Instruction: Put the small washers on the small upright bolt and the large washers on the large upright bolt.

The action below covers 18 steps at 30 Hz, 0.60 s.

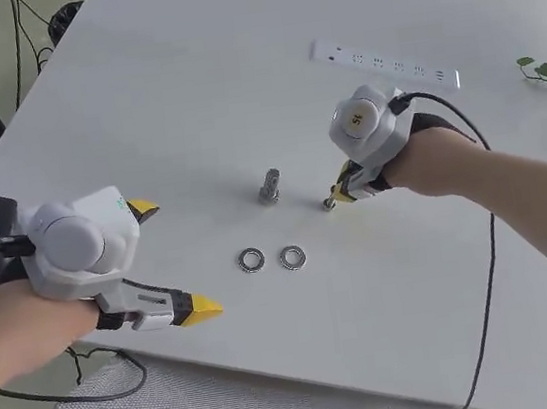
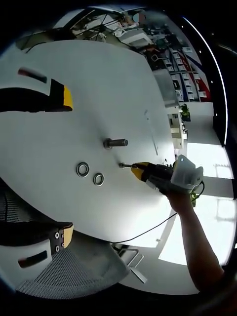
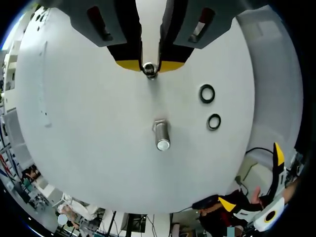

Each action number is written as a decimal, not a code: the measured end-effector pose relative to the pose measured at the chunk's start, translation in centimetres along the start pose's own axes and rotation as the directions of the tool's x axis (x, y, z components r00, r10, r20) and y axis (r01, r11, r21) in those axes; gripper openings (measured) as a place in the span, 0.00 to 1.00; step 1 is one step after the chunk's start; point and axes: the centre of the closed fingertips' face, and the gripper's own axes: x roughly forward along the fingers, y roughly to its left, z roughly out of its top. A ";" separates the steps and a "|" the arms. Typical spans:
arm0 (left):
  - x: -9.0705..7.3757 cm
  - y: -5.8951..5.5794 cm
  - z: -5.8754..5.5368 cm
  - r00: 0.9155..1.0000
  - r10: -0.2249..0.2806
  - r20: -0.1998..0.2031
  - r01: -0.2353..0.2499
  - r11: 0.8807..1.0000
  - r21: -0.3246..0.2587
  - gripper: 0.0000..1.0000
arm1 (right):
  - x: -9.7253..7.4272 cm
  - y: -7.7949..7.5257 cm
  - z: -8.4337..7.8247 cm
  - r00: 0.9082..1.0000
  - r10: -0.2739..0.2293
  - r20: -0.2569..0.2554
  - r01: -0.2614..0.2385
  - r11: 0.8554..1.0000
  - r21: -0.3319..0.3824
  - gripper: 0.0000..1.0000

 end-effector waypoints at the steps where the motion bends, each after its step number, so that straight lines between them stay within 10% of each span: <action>1: 0.0 0.0 -0.1 1.000 0.002 -0.002 -0.002 1.000 -0.001 0.92 | 0.0 0.1 0.0 1.000 0.003 -0.001 -0.003 1.000 0.001 0.12; 18: -0.1 0.3 -0.9 1.000 0.002 -0.027 -0.002 1.000 -0.020 0.90 | 2.2 0.0 -0.8 1.000 0.017 -0.015 -0.017 1.000 -0.014 0.12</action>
